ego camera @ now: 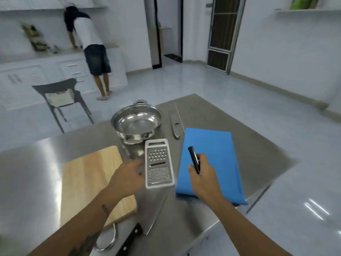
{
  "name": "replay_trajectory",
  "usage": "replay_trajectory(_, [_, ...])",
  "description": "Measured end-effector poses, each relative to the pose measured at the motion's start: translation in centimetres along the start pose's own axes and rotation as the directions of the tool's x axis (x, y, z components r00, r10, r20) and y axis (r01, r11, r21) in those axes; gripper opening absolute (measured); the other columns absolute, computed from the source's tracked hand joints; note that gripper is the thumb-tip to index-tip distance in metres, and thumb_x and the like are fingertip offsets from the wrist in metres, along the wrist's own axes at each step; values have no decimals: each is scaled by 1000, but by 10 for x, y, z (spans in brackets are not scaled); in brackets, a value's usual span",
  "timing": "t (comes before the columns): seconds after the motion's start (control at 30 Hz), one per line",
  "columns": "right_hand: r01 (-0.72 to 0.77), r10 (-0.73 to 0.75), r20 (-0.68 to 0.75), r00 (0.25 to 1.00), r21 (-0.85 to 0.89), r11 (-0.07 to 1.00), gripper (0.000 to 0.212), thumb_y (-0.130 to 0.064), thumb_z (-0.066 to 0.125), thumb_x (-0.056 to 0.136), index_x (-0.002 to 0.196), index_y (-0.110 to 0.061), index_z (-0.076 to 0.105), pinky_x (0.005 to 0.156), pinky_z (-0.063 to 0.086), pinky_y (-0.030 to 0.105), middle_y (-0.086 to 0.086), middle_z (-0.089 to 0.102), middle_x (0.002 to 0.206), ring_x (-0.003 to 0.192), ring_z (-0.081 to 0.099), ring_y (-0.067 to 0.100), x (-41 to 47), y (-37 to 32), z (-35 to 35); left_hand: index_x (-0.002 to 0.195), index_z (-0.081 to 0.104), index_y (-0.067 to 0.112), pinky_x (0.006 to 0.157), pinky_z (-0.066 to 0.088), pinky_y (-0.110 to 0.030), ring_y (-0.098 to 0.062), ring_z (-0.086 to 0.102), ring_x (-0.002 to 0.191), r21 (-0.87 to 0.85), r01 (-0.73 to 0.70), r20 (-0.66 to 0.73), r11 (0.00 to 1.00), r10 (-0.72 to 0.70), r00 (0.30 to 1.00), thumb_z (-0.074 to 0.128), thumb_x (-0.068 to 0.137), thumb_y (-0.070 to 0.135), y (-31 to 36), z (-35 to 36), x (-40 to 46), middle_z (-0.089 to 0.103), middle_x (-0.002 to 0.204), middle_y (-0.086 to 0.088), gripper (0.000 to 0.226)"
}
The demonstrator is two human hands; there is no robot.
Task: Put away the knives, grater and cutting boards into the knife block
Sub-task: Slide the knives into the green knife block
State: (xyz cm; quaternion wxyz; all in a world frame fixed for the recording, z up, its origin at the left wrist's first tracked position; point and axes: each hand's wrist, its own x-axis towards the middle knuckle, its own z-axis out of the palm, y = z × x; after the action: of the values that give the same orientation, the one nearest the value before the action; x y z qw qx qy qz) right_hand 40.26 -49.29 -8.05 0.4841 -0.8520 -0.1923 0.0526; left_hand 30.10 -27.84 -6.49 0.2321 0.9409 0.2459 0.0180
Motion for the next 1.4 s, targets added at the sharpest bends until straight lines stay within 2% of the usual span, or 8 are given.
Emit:
replay_trajectory(0.17, [22, -45, 187, 981, 122, 992, 7, -19, 55, 95, 103, -18, 55, 63, 39, 33, -5, 56, 79, 77, 55, 20, -33, -68, 86, 128, 58, 23, 99, 43, -29, -21, 56, 117, -94, 214, -176, 972, -228, 958, 54, 87, 22, -97, -70, -70, 59, 128, -3, 41])
replay_trajectory(0.43, [-20, -113, 455, 883, 277, 961, 16, -7, 59, 89, 94, -19, 67, 57, 41, 29, 4, 62, 73, 62, 51, 15, -89, -162, 183, 110, 68, 27, 90, 50, -30, -18, 65, 94, -350, 316, -435, 882, -451, 779, 57, 82, 21, -208, -161, -169, 67, 113, 1, 31])
replay_trajectory(0.63, [208, -270, 524, 808, 176, 962, 13, -6, 58, 91, 86, -16, 65, 59, 37, 32, 1, 52, 66, 61, 49, 18, -114, -227, 234, 106, 71, 20, 79, 57, -36, -21, 65, 83, -515, 278, -550, 811, -562, 619, 56, 79, 21, -282, -232, -239, 69, 103, 0, 31])
replay_trajectory(0.73, [307, -327, 532, 781, 129, 943, 15, -8, 61, 90, 87, -22, 67, 58, 35, 32, -2, 53, 63, 58, 49, 17, -122, -259, 256, 105, 71, 23, 67, 52, -21, -18, 64, 86, -551, 277, -580, 787, -600, 551, 55, 82, 18, -319, -256, -263, 68, 102, 2, 29])
replay_trajectory(0.8, [377, -363, 536, 762, 87, 922, 20, -12, 63, 90, 90, -31, 67, 59, 37, 32, -5, 57, 64, 59, 52, 17, -125, -278, 268, 107, 70, 23, 76, 49, -23, -20, 63, 95, -542, 296, -596, 786, -609, 524, 55, 82, 15, -340, -266, -274, 68, 105, 0, 30])
replay_trajectory(0.93, [529, -414, 586, 697, -30, 848, 23, -17, 64, 88, 91, -39, 67, 60, 40, 32, -8, 61, 65, 59, 55, 13, -120, -311, 279, 117, 65, 19, 89, 47, -30, -23, 61, 103, -574, 337, -539, 746, -654, 531, 61, 77, 15, -383, -265, -279, 65, 117, -7, 40])
replay_trajectory(1.07, [675, -448, 640, 624, -153, 722, 21, -15, 64, 88, 90, -36, 68, 64, 47, 36, -5, 67, 75, 70, 61, 18, -109, -348, 275, 132, 53, 18, 90, 50, -33, -26, 57, 111, -572, 385, -410, 724, -659, 630, 63, 77, 12, -407, -254, -269, 58, 126, -9, 57])
replay_trajectory(1.4, [842, -374, 765, 525, -402, 360, 29, -24, 62, 89, 113, -40, 67, 82, 50, 38, -13, 66, 101, 95, 56, 15, -69, -426, 259, 135, 46, 15, 66, 53, -21, -20, 62, 100, -718, 197, -367, 668, -603, 709, 69, 79, -3, -429, -239, -241, 58, 123, -5, 63])
